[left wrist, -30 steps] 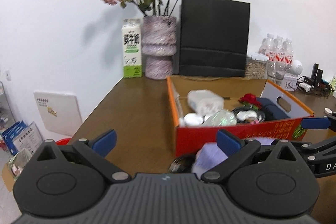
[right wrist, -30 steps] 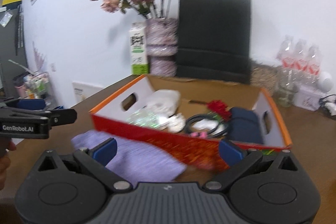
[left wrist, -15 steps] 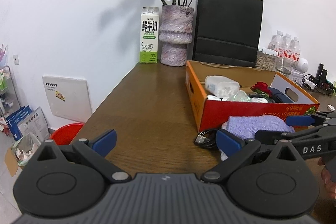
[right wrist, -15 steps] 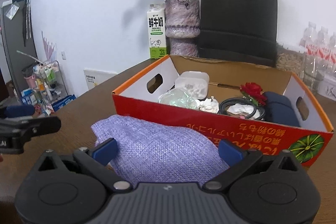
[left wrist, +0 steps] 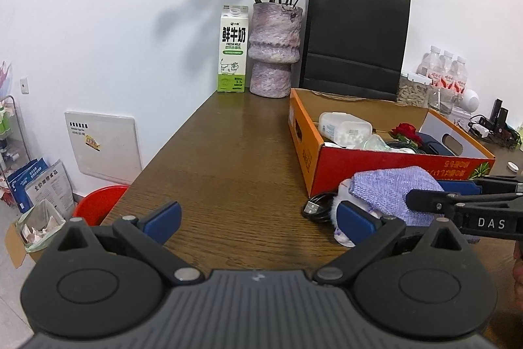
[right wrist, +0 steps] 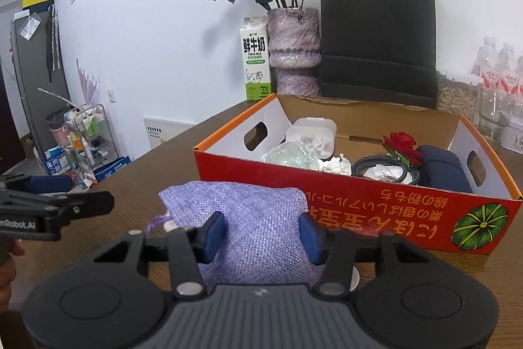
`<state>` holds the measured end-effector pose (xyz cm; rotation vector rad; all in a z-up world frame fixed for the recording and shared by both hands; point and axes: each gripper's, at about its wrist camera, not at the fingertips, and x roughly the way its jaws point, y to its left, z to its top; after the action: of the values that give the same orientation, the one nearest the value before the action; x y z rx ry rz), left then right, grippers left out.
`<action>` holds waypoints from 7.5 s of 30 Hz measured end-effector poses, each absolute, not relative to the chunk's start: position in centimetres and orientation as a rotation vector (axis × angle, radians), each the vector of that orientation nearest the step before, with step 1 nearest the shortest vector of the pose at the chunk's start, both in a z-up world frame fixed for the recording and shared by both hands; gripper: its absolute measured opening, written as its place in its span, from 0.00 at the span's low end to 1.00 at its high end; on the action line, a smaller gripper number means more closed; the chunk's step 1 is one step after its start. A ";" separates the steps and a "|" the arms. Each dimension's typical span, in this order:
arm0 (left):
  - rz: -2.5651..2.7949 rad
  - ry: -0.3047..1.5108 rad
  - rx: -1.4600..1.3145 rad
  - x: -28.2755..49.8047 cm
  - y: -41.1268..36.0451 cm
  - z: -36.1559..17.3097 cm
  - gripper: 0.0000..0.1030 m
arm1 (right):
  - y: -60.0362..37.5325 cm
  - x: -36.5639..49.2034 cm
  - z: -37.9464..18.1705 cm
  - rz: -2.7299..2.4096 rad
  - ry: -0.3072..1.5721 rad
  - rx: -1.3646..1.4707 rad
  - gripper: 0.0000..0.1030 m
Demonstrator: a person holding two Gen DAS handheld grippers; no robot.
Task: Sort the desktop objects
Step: 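Grasp the purple cloth bag with the right tool and lift it, then grasp the white-and-yellow plush toy with the left tool while the right holds the bag, then carry plush toy and purple bag into the box and open both tools, then move both tools back toward the black cable and white bottle cap, then grasp the coiled black cable with the left tool while the right grasps a white cap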
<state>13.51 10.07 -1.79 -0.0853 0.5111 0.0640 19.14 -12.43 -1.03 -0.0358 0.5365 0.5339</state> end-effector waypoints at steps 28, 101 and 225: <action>-0.017 0.529 -0.021 13.8 3.5 -1.2 1.00 | -18.8 16.6 1.5 0.469 0.379 0.093 0.04; -0.095 0.411 0.002 25.2 -5.5 3.0 0.48 | -22.3 25.7 5.0 0.360 0.312 0.094 0.04; -0.133 0.683 0.073 23.0 4.7 -6.6 0.72 | -16.2 21.4 -5.0 0.317 0.666 -0.083 0.68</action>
<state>22.96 4.68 -6.56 0.0734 0.6832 -0.1334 21.38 -16.18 -4.99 -0.0830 0.6658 0.3167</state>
